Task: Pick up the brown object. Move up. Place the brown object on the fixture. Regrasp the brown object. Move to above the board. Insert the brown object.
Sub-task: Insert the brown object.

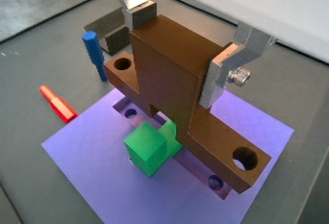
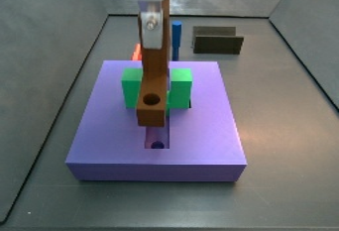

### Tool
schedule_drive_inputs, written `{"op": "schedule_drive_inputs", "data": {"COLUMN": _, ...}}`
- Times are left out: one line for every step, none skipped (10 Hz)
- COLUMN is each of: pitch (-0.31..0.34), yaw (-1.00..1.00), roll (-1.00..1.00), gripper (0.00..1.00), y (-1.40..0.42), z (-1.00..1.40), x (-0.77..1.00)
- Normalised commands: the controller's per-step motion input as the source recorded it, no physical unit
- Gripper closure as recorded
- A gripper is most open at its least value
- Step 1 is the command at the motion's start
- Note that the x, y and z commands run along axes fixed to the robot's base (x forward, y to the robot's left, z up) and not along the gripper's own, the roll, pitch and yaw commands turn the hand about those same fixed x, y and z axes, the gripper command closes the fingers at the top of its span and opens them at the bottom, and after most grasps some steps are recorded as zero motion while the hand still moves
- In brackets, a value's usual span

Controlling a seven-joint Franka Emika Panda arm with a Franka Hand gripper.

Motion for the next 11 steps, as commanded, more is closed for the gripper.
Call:
{"op": "schedule_drive_inputs", "data": {"pitch": -0.064, "yaw": 0.0, "roll": -0.06, "gripper": 1.0, "y": 0.01, "z": -0.3, "x": 0.01}}
{"op": "schedule_drive_inputs", "data": {"pitch": -0.043, "yaw": 0.0, "roll": -0.05, "gripper": 1.0, "y": 0.03, "z": -0.31, "x": 0.08}}
{"op": "schedule_drive_inputs", "data": {"pitch": -0.031, "yaw": 0.0, "roll": -0.05, "gripper": 1.0, "y": 0.06, "z": -0.31, "x": 0.1}}
{"op": "schedule_drive_inputs", "data": {"pitch": -0.031, "yaw": 0.0, "roll": -0.06, "gripper": 1.0, "y": 0.1, "z": -0.29, "x": 0.11}}
{"op": "schedule_drive_inputs", "data": {"pitch": -0.04, "yaw": 0.0, "roll": -0.08, "gripper": 1.0, "y": 0.11, "z": -0.34, "x": 0.09}}
{"op": "schedule_drive_inputs", "data": {"pitch": -0.046, "yaw": 0.0, "roll": -0.08, "gripper": 1.0, "y": 0.08, "z": -0.35, "x": 0.08}}
{"op": "schedule_drive_inputs", "data": {"pitch": -0.056, "yaw": 0.0, "roll": -0.06, "gripper": 1.0, "y": 0.0, "z": -0.32, "x": 0.05}}
{"op": "schedule_drive_inputs", "data": {"pitch": -0.076, "yaw": 0.0, "roll": 0.0, "gripper": 1.0, "y": 0.0, "z": -0.32, "x": 0.0}}
{"op": "schedule_drive_inputs", "data": {"pitch": -0.07, "yaw": 0.0, "roll": 0.02, "gripper": 1.0, "y": -0.01, "z": -0.29, "x": 0.0}}
{"op": "schedule_drive_inputs", "data": {"pitch": -0.044, "yaw": 0.01, "roll": 0.09, "gripper": 1.0, "y": -0.01, "z": -0.28, "x": 0.0}}
{"op": "schedule_drive_inputs", "data": {"pitch": -0.011, "yaw": 0.0, "roll": 0.12, "gripper": 1.0, "y": 0.0, "z": -0.25, "x": 0.01}}
